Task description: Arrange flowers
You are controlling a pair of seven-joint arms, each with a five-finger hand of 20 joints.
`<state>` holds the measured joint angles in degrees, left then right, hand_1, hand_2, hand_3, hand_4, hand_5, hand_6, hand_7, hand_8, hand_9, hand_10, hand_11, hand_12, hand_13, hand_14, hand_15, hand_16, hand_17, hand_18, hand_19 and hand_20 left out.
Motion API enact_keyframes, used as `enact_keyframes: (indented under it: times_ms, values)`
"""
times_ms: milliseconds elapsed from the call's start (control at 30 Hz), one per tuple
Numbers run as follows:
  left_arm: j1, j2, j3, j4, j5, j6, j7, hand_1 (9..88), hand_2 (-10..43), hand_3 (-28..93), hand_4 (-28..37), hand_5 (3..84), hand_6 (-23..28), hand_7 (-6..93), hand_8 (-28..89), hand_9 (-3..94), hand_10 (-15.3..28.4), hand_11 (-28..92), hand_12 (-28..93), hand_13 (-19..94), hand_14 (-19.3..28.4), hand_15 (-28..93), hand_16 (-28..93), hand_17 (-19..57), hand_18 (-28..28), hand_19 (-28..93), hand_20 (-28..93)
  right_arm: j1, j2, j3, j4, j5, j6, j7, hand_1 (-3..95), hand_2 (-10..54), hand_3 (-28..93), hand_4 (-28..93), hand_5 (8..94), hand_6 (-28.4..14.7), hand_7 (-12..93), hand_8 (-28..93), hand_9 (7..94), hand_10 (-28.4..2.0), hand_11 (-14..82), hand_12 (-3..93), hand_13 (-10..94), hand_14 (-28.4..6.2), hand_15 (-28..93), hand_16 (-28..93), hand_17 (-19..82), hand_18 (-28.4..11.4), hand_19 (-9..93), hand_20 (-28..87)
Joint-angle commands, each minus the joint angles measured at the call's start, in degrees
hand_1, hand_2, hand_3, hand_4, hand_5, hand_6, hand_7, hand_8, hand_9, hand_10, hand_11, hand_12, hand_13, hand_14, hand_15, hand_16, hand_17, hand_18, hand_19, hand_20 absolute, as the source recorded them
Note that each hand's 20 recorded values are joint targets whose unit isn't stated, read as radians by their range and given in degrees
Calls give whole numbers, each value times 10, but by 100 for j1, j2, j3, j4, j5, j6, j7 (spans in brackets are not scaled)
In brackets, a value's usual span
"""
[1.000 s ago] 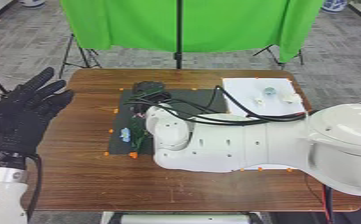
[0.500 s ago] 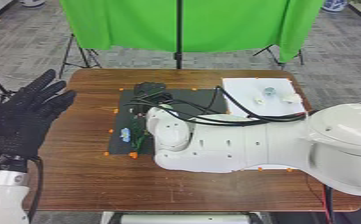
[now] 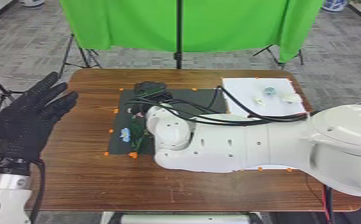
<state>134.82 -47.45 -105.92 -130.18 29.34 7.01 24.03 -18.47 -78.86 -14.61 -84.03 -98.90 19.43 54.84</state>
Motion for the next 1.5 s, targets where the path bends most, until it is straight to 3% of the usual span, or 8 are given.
enact_keyframes:
  times_ms: [33,133,367,500,733,1067,1133,1500]
  values:
    - [-19,-65,26,25,-6,-1,-113,232,72,776,-253,363,125,21,-41,276,207,9,211,237,206,186,94,-90,208,468,309,87,2,26,-78,-96,177,-57,494,-95,487,-282,683,33,273,-72,886,-54,308,165,830,-30,546,187,289,-183,772,175]
    - [-110,-109,22,62,-2,-25,-218,233,73,775,-252,363,130,9,-38,256,206,-1,215,231,201,143,98,-91,208,463,310,135,-25,-57,-58,-127,323,-34,551,-95,402,-282,682,30,345,-32,872,-48,311,161,825,-26,534,187,290,-187,759,175]
    - [117,35,100,-12,-38,69,60,236,75,770,-248,361,137,-3,-29,229,201,-15,221,226,194,95,122,-90,205,456,312,153,-25,-125,-59,-178,531,-143,679,-93,316,-271,685,46,591,-2,887,-38,303,205,830,-11,536,194,289,-180,735,187]
    - [294,141,127,-62,-66,112,267,237,76,769,-246,361,139,-3,-28,226,203,-19,224,223,200,76,135,-90,205,455,315,152,-5,-129,-77,-161,570,-223,686,-85,338,-279,696,47,583,-5,894,-33,291,210,840,-8,527,203,289,-177,724,202]
    - [315,171,152,-75,-81,127,295,237,77,768,-245,360,141,-3,-28,215,207,-26,228,220,197,50,148,-92,206,450,316,71,64,49,-143,6,337,-407,598,-41,517,-282,769,72,329,-68,895,-35,224,202,834,-12,486,214,287,-190,702,231]
    - [282,66,76,-67,-68,108,115,234,81,767,-245,359,140,-4,-27,220,204,-25,232,225,203,58,162,-92,206,449,317,227,132,-90,-225,145,640,-471,525,-30,548,-283,692,64,314,-103,862,-50,268,161,807,-24,514,202,277,-204,707,237]
    - [342,35,-8,-85,-74,132,54,233,82,767,-243,356,138,-4,-27,222,204,-24,232,226,207,88,160,-92,206,453,319,257,198,-18,-300,226,702,-583,512,-29,543,-283,672,58,319,-105,854,-54,277,158,798,-28,526,198,273,-204,706,236]
    - [1274,-209,-276,-390,-115,472,410,219,80,751,-239,352,110,6,-28,300,203,103,189,246,252,530,-55,-74,218,542,316,163,945,829,-1057,307,-9,-852,359,-47,664,-276,586,26,246,-167,752,-96,301,147,715,-67,583,157,248,-220,700,229]
